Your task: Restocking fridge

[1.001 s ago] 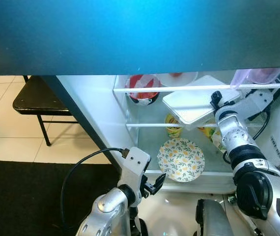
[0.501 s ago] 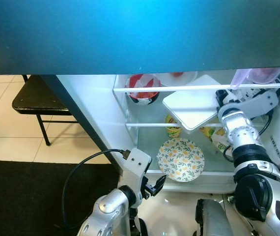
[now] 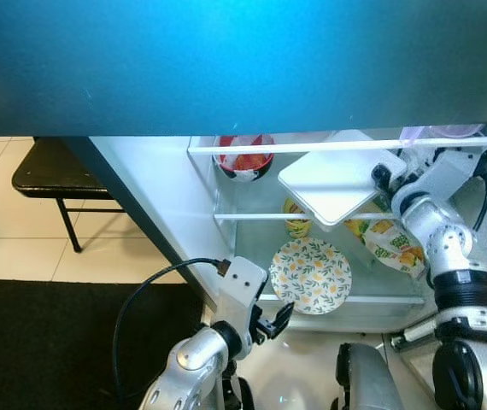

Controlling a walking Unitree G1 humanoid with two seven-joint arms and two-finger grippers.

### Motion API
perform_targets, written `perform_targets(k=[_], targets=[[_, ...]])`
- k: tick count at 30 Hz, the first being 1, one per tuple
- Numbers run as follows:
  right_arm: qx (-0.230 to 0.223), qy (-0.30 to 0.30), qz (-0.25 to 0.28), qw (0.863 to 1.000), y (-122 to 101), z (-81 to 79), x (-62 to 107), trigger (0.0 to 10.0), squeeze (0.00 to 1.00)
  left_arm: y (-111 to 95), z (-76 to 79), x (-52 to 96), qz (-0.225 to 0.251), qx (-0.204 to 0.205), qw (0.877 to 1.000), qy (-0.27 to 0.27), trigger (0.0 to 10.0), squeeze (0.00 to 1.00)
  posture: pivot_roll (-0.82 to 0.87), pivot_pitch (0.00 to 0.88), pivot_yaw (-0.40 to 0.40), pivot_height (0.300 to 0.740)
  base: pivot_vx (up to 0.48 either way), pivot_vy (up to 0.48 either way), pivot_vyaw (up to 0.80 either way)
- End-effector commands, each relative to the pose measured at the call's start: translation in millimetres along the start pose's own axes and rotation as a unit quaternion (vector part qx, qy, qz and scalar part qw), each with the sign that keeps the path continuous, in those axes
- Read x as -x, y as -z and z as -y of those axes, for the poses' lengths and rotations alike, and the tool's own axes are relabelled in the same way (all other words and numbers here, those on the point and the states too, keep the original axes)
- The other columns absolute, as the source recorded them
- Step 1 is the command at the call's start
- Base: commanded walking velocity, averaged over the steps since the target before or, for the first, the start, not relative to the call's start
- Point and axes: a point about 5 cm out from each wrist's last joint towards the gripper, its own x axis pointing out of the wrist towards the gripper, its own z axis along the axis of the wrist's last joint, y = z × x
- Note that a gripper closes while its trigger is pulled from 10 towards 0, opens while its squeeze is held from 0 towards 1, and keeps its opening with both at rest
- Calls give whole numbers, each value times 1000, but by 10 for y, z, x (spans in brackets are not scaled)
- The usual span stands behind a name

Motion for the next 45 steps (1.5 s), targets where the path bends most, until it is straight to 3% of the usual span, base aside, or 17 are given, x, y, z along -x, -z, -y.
perform_targets(k=[1,3,8,14,21,24,26,28,34,39,45], targets=[[12,-35,26,999,-151,-126,60,10000,0,95,30,3,-14,12,1000,1,10000,0,15,277,37,606,0,0,0],[10,-105,34,994,-223,-218,167,10000,0,98,27,2,-14,11,1000,0,10000,0,9,273,38,606,0,0,0],[30,-179,31,983,-280,-290,273,10000,0,103,20,2,-15,10,1000,1,10000,0,3,267,41,606,0,0,0],[-8,-263,17,965,-315,-305,380,10000,0,110,28,-13,-15,8,1000,5,10000,0,-2,257,45,606,0,0,0],[-8,-200,-31,979,-22,-44,296,10000,0,114,18,-20,-16,6,1000,6,10000,0,0,250,50,606,0,0,0],[-64,-162,-57,983,193,101,244,10000,0,115,10,-20,-16,5,1000,5,10000,0,3,249,55,606,0,0,0],[-64,-162,-57,983,193,101,244,10000,0,115,10,-20,-16,5,1000,5,10000,0,3,249,55,606,0,0,0],[-116,-132,-52,983,303,221,200,10000,0,115,4,-18,-17,4,1000,6,10000,0,3,250,58,606,0,0,0],[-170,-132,-25,976,310,282,199,10000,0,115,9,-17,-18,4,1000,8,10000,0,9,254,64,606,0,0,0],[-150,-168,-15,974,241,274,256,10000,0,122,19,-13,-18,5,1000,9,10000,0,4,256,61,606,0,0,0],[-83,-202,-20,976,199,330,318,10000,0,128,28,-14,-18,7,1000,9,10000,0,2,256,59,606,0,0,0]])
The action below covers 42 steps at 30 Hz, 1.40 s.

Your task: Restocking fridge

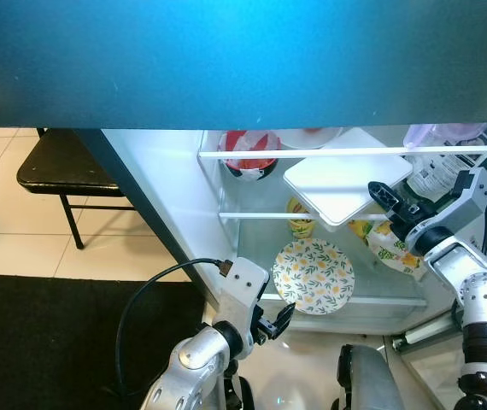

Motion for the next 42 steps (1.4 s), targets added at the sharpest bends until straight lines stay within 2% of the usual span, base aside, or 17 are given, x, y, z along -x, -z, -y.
perform_targets(k=[1,2,7,10,12,15,16,18,21,27,29,30,31,35,37,39,42], targets=[[13,2,-19,1000,60,45,44,10000,0,99,32,16,-17,9,1000,5,10000,0,2,256,59,606,0,0,0],[34,3,-25,999,50,97,79,10000,0,100,36,15,-16,10,1000,5,10000,0,0,260,51,606,0,0,0],[59,-3,-50,997,66,209,184,10000,0,105,42,17,-17,11,1000,4,10000,0,-2,261,50,606,0,0,0],[89,-16,-94,991,193,303,321,10000,0,110,40,20,-18,11,1000,5,10000,0,-8,263,53,606,0,0,0],[94,-19,-100,990,214,308,336,10000,0,109,39,20,-18,11,1000,5,10000,0,-8,263,53,606,0,0,0],[168,8,-115,979,285,379,340,10000,0,99,42,9,-17,11,1000,6,10000,0,-8,262,56,606,0,0,0],[215,27,-119,969,320,405,313,10000,0,96,43,8,-16,12,1000,7,10000,0,-7,263,60,606,0,0,0],[275,49,-115,953,357,412,256,10000,0,93,42,9,-16,11,1000,8,10000,0,-6,264,61,606,0,0,0],[312,74,-85,943,374,341,142,10000,0,93,37,15,-17,11,1000,7,10000,0,-2,264,65,606,0,0,0],[330,112,-59,935,380,304,47,10000,0,91,35,18,-17,11,1000,7,10000,0,3,265,66,606,0,0,0],[344,139,-48,927,366,317,19,10000,0,89,36,18,-17,12,1000,6,10000,0,9,264,66,606,0,0,0],[361,172,-29,916,341,333,-13,10000,0,86,38,21,-16,12,1000,6,10000,0,12,265,65,606,0,0,0],[364,182,-13,914,327,322,-38,10000,0,84,35,28,-16,12,1000,5,10000,0,12,265,65,606,0,0,0],[367,178,-7,913,348,292,-69,10000,0,86,34,32,-17,12,1000,5,10000,0,14,266,65,606,0,0,0],[360,158,-5,919,413,188,-127,10000,0,90,40,35,-17,13,1000,5,10000,0,11,268,64,606,0,0,0],[358,156,-3,920,427,170,-140,10000,0,90,42,34,-18,13,1000,5,10000,0,11,268,64,606,0,0,0],[355,125,-7,926,564,-9,-228,10000,0,88,57,21,-17,14,1000,6,10000,0,8,268,64,606,0,0,0]])
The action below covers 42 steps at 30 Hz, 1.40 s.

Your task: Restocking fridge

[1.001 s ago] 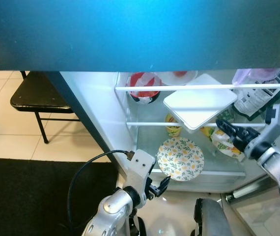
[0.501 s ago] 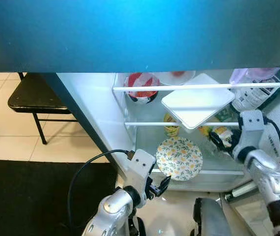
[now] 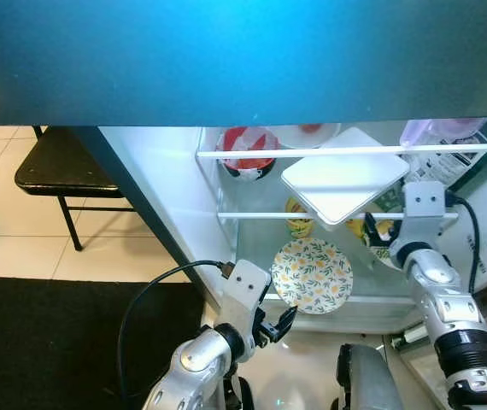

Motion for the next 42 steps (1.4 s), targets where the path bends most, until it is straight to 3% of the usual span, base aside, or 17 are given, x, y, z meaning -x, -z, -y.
perform_targets(k=[1,7,11,18,24,27,31,37,40,42], targets=[[-4,-22,-5,1000,49,-173,-9,10000,0,70,31,13,-13,13,1000,3,10000,0,8,268,64,606,0,0,0],[-55,-49,11,997,-75,-477,-71,10000,0,72,33,11,-13,13,1000,2,10000,0,9,269,62,606,0,0,0],[-58,-68,20,996,-149,-617,-75,10000,0,76,37,10,-14,14,1000,2,10000,0,5,268,59,606,0,0,0],[-64,-54,11,996,-117,-586,-83,10000,0,81,39,-1,-13,16,1000,1,10000,0,2,265,54,606,0,0,0],[-63,-63,19,996,-167,-661,-63,10000,0,89,55,-11,-14,17,1000,3,10000,0,-2,259,50,606,0,0,0],[-57,-68,26,996,-187,-633,-47,10000,0,86,60,-16,-13,17,1000,3,10000,0,-2,256,47,606,0,0,0],[-14,-82,31,996,-124,-446,36,10000,0,100,48,-6,-14,17,1000,1,10000,0,-10,253,42,606,0,0,0],[-13,-139,22,990,61,-276,219,10000,0,125,56,5,-17,18,1000,2,10000,0,-21,251,38,606,0,0,0],[-17,-226,-15,974,345,-208,490,10000,0,147,71,10,-20,18,1000,6,10000,0,-24,251,38,606,0,0,0],[-15,-240,-19,970,414,-191,559,10000,0,155,72,12,-22,16,1000,7,10000,0,-34,247,38,606,0,0,0]])
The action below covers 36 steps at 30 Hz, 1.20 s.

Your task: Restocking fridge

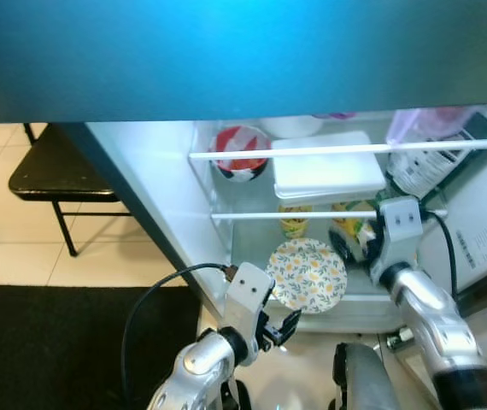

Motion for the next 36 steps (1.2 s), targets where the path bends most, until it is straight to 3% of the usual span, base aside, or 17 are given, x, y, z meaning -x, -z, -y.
perform_targets(k=[1,5,7,10,16,25,36], targets=[[-8,-21,-1,1000,84,-49,66,10000,0,101,29,22,-16,6,1000,5,10000,0,-34,247,38,606,0,0,0],[-28,-6,2,1000,172,-36,125,10000,0,130,11,49,-21,3,1000,0,10000,0,-42,244,41,606,0,0,0],[-26,78,-8,997,399,-26,187,10000,0,271,-145,192,-46,-4,998,-45,10000,0,-46,244,48,606,0,0,0],[-31,114,-7,993,512,-82,231,10000,0,363,-265,318,-61,-7,995,-83,10000,0,-37,244,51,606,0,0,0],[-37,134,2,990,521,-155,252,10000,0,443,-417,460,-73,-4,989,-127,10000,0,-48,240,56,606,0,0,0],[-3,203,8,979,555,-46,297,10000,0,460,-464,428,-74,-8,988,-134,10000,0,-56,230,54,625,0,0,0],[18,206,-21,978,690,-43,387,10000,0,467,-447,390,-69,-4,989,-132,10000,0,-69,225,46,659,0,0,0]])
